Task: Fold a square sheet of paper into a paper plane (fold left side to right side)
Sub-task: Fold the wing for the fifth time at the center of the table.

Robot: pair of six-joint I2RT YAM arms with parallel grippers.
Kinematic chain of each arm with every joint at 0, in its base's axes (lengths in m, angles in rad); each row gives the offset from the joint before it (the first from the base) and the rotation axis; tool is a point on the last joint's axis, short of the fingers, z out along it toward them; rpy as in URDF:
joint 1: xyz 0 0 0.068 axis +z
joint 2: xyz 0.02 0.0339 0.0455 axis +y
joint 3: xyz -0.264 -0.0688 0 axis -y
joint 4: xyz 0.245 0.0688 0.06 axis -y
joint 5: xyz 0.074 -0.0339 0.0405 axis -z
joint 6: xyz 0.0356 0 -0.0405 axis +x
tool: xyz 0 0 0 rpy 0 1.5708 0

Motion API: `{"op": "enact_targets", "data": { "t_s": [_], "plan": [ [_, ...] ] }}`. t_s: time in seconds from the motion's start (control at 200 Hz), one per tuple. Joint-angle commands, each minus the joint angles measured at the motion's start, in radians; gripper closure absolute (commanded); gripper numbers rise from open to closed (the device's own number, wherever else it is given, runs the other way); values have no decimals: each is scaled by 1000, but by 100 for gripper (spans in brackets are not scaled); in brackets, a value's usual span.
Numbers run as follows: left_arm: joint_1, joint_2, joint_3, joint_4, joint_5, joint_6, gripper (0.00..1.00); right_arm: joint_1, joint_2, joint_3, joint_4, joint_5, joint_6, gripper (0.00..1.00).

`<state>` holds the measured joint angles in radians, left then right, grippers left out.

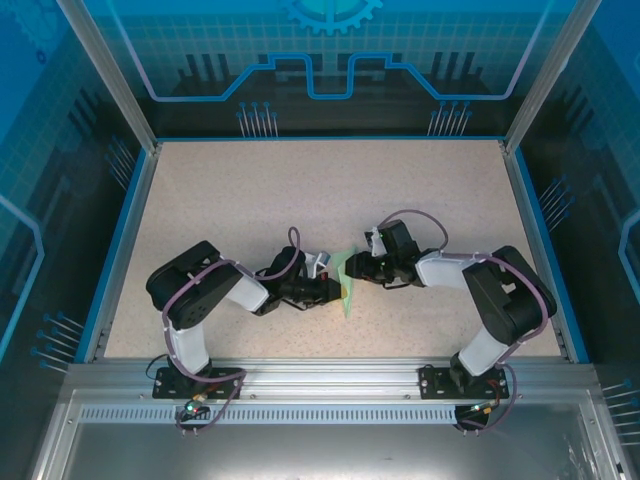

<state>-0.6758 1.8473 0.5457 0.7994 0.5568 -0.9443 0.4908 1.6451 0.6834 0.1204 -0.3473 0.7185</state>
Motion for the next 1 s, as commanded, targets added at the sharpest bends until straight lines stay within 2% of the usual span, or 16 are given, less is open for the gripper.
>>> {"op": "enact_targets", "data": {
  "t_s": [0.0, 0.36, 0.46, 0.53, 0.655, 0.825, 0.99],
  "plan": [
    [9, 21, -18, 23, 12, -4, 99, 20, 29, 25, -39, 19, -8, 56],
    [14, -16, -21, -1, 10, 4, 90, 20, 56, 45, -75, 25, -15, 57],
    [18, -44, -23, -26, 7, 14, 85, 20, 63, 52, -82, 23, -17, 57],
    [21, -64, -21, -47, 6, 20, 78, 20, 68, 54, -86, 23, -17, 57],
    [29, -103, -23, -82, 6, 31, 74, 20, 70, 54, -88, 20, -19, 57],
    [68, -150, -14, -167, -7, 49, 66, 21, 71, 56, -93, 18, -23, 57],
    [121, -125, 14, -181, 21, 48, 64, 21, 70, 56, -93, 18, -25, 57]
  ]
}}
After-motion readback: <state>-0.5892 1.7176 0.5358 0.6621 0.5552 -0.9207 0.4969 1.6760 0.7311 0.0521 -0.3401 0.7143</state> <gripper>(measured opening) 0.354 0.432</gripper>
